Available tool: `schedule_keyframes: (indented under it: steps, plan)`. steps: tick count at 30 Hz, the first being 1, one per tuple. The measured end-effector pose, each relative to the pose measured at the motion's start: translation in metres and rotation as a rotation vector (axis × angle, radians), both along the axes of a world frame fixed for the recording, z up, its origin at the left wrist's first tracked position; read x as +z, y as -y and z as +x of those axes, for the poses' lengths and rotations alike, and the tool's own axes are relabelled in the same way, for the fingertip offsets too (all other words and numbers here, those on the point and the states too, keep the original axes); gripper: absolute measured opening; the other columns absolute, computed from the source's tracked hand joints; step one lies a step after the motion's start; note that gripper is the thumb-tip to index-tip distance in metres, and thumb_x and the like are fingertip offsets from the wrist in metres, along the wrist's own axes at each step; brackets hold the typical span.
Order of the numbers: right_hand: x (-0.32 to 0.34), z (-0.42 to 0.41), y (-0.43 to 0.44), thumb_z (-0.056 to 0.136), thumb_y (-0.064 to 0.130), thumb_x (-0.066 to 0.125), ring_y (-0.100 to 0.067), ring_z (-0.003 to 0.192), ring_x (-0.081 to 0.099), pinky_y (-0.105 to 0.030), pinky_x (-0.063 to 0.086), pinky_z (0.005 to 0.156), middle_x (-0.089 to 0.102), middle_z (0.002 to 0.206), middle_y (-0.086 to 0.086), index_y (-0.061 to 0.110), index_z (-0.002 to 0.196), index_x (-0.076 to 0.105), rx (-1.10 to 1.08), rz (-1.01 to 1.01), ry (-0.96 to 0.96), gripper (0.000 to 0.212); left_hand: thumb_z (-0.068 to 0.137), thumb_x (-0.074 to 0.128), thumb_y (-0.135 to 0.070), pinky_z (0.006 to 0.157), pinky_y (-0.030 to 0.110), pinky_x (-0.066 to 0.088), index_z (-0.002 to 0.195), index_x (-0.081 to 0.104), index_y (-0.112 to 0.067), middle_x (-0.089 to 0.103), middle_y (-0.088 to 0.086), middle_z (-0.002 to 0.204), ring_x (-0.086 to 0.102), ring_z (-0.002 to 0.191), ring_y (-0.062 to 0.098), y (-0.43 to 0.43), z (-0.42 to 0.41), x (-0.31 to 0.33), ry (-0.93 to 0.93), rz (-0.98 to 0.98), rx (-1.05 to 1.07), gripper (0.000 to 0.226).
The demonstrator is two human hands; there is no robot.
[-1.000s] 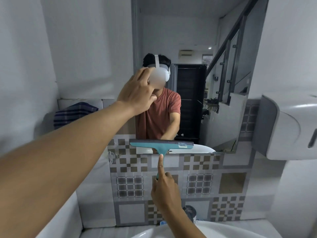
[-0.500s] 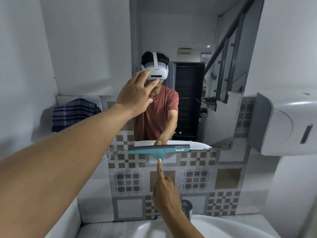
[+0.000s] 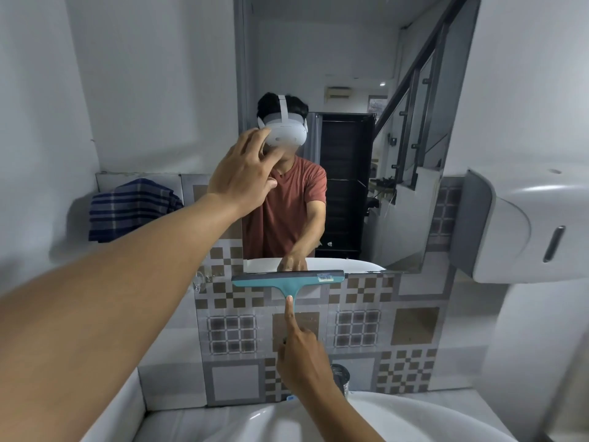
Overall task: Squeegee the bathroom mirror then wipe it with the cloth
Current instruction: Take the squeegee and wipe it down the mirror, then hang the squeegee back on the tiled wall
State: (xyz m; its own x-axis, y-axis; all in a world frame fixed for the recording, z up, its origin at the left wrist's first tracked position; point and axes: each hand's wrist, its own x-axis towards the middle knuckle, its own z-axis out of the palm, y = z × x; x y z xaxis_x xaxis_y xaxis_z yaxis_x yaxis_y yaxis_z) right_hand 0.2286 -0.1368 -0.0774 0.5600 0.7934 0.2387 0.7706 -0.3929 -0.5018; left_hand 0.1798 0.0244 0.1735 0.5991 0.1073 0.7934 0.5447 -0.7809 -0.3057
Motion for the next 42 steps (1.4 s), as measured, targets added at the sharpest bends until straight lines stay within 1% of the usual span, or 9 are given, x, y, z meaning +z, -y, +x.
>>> schedule_keyframes:
  steps: [8, 12, 16, 20, 23, 27, 32, 37, 42]
  plan:
    - [0.020, 0.001, 0.022, 0.099, 0.013, 0.054, -0.018, 0.082, 0.067, -0.027, 0.058, 0.069, 0.066, 0.095, -0.003, 0.028, 0.159, -0.006, 0.061, -0.036, -0.105, 0.086, 0.084, 0.077, -0.019, 0.110, 0.053, 0.043, 0.149, 0.045, -0.013, 0.032, 0.018, 0.155, 0.029, 0.145, 0.037, 0.004, -0.004, 0.000, -0.013, -0.055, -0.002, 0.072]
    - [0.037, 0.007, 0.039, 0.097, 0.016, 0.059, -0.020, 0.085, 0.069, -0.039, 0.063, 0.074, 0.064, 0.101, -0.003, 0.019, 0.129, 0.032, 0.044, 0.045, -0.261, 0.042, 0.086, 0.076, -0.019, 0.108, 0.054, 0.046, 0.146, 0.049, -0.013, 0.034, 0.017, 0.155, 0.033, 0.143, 0.037, 0.015, -0.012, -0.002, -0.042, -0.102, -0.028, 0.066]
    - [0.066, 0.018, 0.066, 0.093, 0.013, 0.068, -0.015, 0.085, 0.068, -0.028, 0.062, 0.070, 0.062, 0.099, 0.000, 0.017, 0.120, 0.045, 0.033, 0.024, -0.293, 0.036, 0.085, 0.077, -0.020, 0.104, 0.052, 0.050, 0.142, 0.054, -0.016, 0.046, 0.011, 0.148, 0.042, 0.137, 0.033, 0.034, -0.022, -0.014, -0.103, -0.188, -0.162, 0.062]
    - [0.096, 0.029, 0.088, 0.088, 0.006, 0.073, -0.019, 0.077, 0.073, -0.032, 0.064, 0.065, 0.070, 0.105, -0.009, 0.014, 0.118, 0.055, -0.001, 0.032, -0.243, 0.036, 0.087, 0.075, -0.018, 0.110, 0.037, 0.044, 0.135, 0.062, -0.017, 0.064, 0.007, 0.134, 0.056, 0.126, 0.024, 0.066, -0.029, -0.035, -0.217, -0.329, -0.317, 0.049]
    - [0.122, 0.033, 0.101, 0.084, 0.005, 0.078, -0.021, 0.068, 0.075, -0.037, 0.065, 0.062, 0.074, 0.096, -0.009, 0.012, 0.109, 0.064, 0.003, 0.044, -0.223, 0.029, 0.089, 0.070, -0.012, 0.103, 0.030, 0.049, 0.128, 0.068, -0.014, 0.072, 0.006, 0.122, 0.066, 0.113, 0.018, 0.091, -0.034, -0.056, -0.273, -0.474, -0.402, 0.039]
    - [0.156, 0.035, 0.111, 0.075, 0.007, 0.087, -0.016, 0.056, 0.072, -0.032, 0.063, 0.058, 0.076, 0.081, -0.003, 0.012, 0.100, 0.076, 0.035, 0.061, -0.170, 0.027, 0.091, 0.071, -0.012, 0.094, 0.019, 0.049, 0.125, 0.070, -0.016, 0.073, 0.001, 0.121, 0.067, 0.109, 0.011, 0.115, -0.037, -0.081, -0.294, -0.613, -0.475, 0.035]
    - [0.189, 0.032, 0.122, 0.071, 0.004, 0.089, -0.022, 0.066, 0.075, -0.032, 0.064, 0.062, 0.075, 0.086, -0.009, 0.009, 0.099, 0.075, 0.127, 0.122, -0.248, 0.031, 0.092, 0.071, -0.018, 0.093, 0.030, 0.055, 0.122, 0.072, -0.026, 0.074, -0.006, 0.118, 0.069, 0.107, 0.011, 0.124, -0.043, -0.092, -0.264, -0.723, -0.566, 0.031]
    - [0.204, 0.022, 0.123, 0.073, 0.001, 0.087, -0.028, 0.073, 0.077, -0.034, 0.064, 0.063, 0.076, 0.087, -0.013, 0.006, 0.104, 0.058, 0.198, 0.159, -0.353, 0.043, 0.090, 0.073, -0.021, 0.093, 0.030, 0.057, 0.118, 0.071, -0.017, 0.075, -0.002, 0.114, 0.070, 0.103, 0.010, 0.131, -0.050, -0.096, -0.140, -0.812, -0.550, 0.028]
    - [0.204, 0.014, 0.108, 0.086, 0.010, 0.077, -0.029, 0.076, 0.077, -0.036, 0.064, 0.068, 0.076, 0.093, -0.019, 0.005, 0.103, 0.061, 0.236, 0.204, -0.484, 0.023, 0.088, 0.074, -0.023, 0.087, 0.025, 0.058, 0.108, 0.069, -0.020, 0.074, -0.007, 0.106, 0.068, 0.094, 0.002, 0.124, -0.069, -0.106, -0.022, -0.928, -0.515, 0.020]
